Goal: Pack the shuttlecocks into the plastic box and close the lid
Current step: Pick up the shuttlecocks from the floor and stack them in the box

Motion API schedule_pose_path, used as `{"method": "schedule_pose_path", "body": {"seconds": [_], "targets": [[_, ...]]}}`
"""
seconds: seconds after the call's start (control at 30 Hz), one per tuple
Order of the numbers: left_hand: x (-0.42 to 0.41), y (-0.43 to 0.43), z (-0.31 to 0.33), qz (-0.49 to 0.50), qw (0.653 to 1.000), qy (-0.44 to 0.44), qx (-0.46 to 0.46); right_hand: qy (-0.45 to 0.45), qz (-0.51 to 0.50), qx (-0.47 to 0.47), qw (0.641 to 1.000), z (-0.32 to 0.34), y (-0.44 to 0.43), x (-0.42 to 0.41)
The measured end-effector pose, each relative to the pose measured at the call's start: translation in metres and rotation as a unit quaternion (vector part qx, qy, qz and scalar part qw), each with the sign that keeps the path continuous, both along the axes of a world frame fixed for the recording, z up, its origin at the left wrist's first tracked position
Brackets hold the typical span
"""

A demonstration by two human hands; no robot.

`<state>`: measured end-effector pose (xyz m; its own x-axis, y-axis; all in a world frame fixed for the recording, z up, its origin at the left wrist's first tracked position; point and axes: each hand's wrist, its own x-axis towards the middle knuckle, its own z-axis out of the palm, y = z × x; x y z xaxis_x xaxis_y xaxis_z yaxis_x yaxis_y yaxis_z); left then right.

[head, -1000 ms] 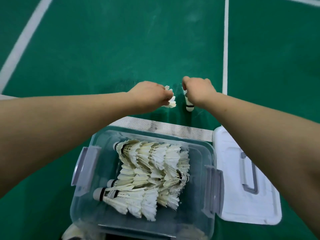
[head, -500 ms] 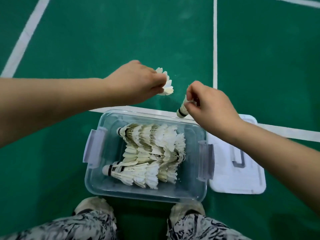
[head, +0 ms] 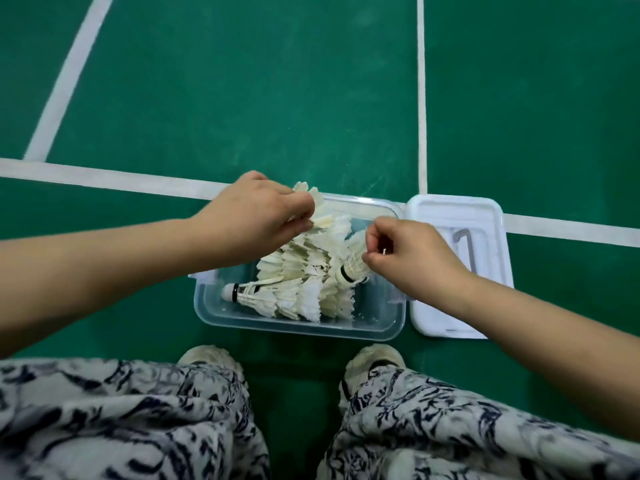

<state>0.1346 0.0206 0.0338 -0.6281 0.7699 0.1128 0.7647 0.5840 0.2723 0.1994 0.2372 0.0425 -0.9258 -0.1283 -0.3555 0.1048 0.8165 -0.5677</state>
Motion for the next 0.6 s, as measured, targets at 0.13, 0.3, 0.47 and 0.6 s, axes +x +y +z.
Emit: {"method": "schedule_pose_path", "body": {"seconds": [0.13, 0.3, 0.47, 0.6], "targets": [[0.013, -0.001, -0.007, -0.01, 0.999, -0.03, -0.012, -0.061, 0.031, -0.001, 0.998, -0.019, -0.01, 0.018], [0.017, 0.0, -0.011, -0.007, 0.996, -0.084, -0.031, -0.087, 0.004, -0.029, 0.996, -0.033, -0.017, 0.022], [0.019, 0.001, -0.02, -0.021, 0.991, -0.123, -0.046, -0.125, -0.01, -0.068, 0.99, -0.047, -0.023, 0.026], [0.019, 0.0, -0.02, -0.027, 0.991, -0.125, -0.048, -0.143, 0.027, -0.058, 0.988, -0.057, -0.03, 0.026]]}}
